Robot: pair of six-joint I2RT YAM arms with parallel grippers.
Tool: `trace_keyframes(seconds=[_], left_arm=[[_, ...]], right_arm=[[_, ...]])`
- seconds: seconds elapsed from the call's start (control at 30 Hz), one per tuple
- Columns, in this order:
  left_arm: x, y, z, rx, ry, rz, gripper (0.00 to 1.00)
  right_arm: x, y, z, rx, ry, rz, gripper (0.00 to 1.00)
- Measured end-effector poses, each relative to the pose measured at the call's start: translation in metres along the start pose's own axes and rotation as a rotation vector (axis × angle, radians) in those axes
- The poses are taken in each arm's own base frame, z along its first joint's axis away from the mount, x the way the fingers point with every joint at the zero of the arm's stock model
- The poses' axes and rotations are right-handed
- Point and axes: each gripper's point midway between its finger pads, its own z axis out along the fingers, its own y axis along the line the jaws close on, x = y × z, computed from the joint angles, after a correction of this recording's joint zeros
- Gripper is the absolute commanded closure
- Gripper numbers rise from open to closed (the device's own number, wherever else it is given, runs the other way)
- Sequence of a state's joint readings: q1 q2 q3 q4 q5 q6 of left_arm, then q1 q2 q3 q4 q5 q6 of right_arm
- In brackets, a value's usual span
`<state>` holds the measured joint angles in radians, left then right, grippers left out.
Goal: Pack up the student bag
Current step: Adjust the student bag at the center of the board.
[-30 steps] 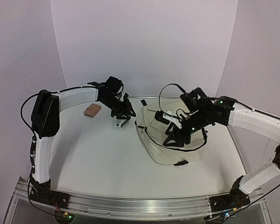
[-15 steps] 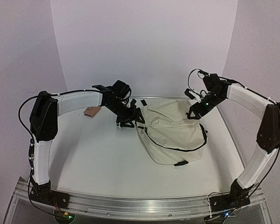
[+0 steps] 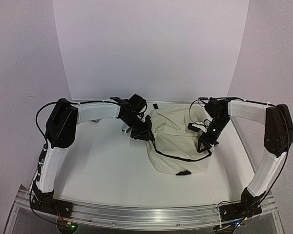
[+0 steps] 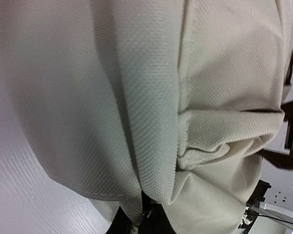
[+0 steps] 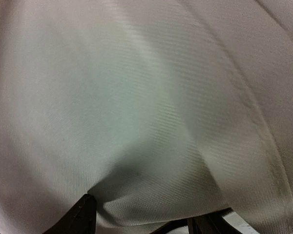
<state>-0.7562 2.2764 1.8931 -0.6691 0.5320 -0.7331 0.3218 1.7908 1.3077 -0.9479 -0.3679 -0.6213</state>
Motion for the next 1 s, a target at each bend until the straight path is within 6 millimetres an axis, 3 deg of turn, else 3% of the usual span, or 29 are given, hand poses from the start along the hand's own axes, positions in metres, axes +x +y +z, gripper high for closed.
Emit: trace_keyframes(seconds=[0.13,0.3,0.33,0.4,0.47,0.57,0.77,0.87,1.0], left_arm=[[-0.03,0.009,-0.007,-0.013,-0.019,-0.027,0.94],[-0.092,0.001,-0.009,0.038,-0.112,0.026,0.55],[-0.098,0.001,-0.01,0.038,-0.126,0.026,0.51],[-0.102,0.007,-0.015,0.021,-0.142,0.023,0.44],[-0.099,0.016,-0.024,-0.013,-0.156,0.019,0.41],[-0.084,0.026,-0.046,-0.075,-0.165,0.004,0.37],[-0.029,0.012,-0.103,-0.108,-0.186,0.009,0.32],[0.009,-0.002,-0.104,-0.097,-0.154,0.027,0.33],[0.054,-0.005,-0.071,-0.099,-0.064,0.032,0.43]], right_arm=[[0.0,0.059,0.011,-0.06,0.036,-0.098,0.36],[-0.027,0.161,0.016,-0.224,0.028,-0.27,0.31],[-0.037,0.174,0.009,-0.246,0.006,-0.293,0.29],[-0.058,0.182,-0.01,-0.254,-0.055,-0.308,0.27],[-0.082,0.171,-0.035,-0.239,-0.144,-0.287,0.26],[-0.097,0.125,-0.069,-0.186,-0.232,-0.199,0.26],[-0.072,0.003,-0.096,-0.01,-0.245,0.024,0.26],[-0.063,-0.044,-0.092,0.047,-0.213,0.1,0.27],[-0.046,-0.083,-0.067,0.064,-0.139,0.166,0.3]])
